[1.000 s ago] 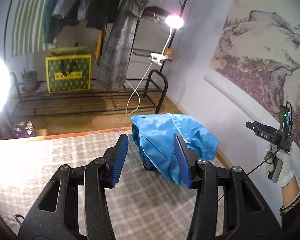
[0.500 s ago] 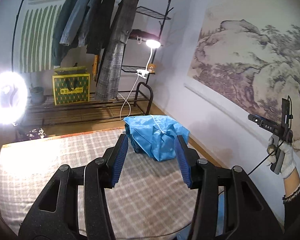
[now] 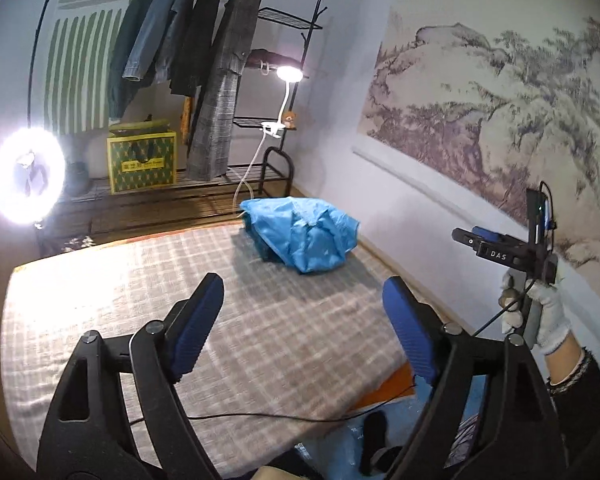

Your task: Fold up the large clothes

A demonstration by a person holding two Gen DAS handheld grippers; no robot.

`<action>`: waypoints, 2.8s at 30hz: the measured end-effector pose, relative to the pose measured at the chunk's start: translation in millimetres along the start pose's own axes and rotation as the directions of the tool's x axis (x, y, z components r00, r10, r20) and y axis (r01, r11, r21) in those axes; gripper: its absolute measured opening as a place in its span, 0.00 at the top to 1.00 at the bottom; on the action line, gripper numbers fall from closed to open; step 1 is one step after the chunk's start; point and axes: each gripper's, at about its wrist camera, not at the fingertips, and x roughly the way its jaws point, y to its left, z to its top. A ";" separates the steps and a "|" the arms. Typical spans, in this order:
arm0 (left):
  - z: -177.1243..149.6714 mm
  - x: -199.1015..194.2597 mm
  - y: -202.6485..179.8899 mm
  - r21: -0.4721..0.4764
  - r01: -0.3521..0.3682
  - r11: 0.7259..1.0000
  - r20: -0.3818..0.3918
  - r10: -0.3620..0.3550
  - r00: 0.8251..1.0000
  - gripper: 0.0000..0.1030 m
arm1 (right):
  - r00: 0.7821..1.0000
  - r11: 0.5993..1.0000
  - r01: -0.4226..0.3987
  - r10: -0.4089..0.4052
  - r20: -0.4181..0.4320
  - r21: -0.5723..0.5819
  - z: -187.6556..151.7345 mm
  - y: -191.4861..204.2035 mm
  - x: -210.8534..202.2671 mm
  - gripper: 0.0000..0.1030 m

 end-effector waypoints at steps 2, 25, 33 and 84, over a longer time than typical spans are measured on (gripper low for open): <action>-11.4 2.6 1.4 0.006 -0.025 1.000 0.001 0.025 1.000 0.12 | 1.000 1.000 0.004 -0.004 0.001 -0.001 -10.4 10.6 2.2 0.22; -103.3 79.2 21.0 0.057 -0.230 0.972 -0.074 0.234 0.969 0.00 | 0.994 0.996 0.091 -0.090 0.068 -0.012 -70.9 62.6 34.6 0.19; -123.7 108.3 24.6 0.075 -0.279 0.957 -0.146 0.287 0.947 0.00 | 0.998 0.998 0.068 -0.068 0.015 -0.007 -83.8 65.6 56.9 0.19; -129.3 108.8 18.8 0.072 -0.303 0.950 -0.129 0.310 0.942 0.00 | 0.998 0.999 0.033 -0.034 -0.044 -0.028 -98.8 76.1 75.5 0.19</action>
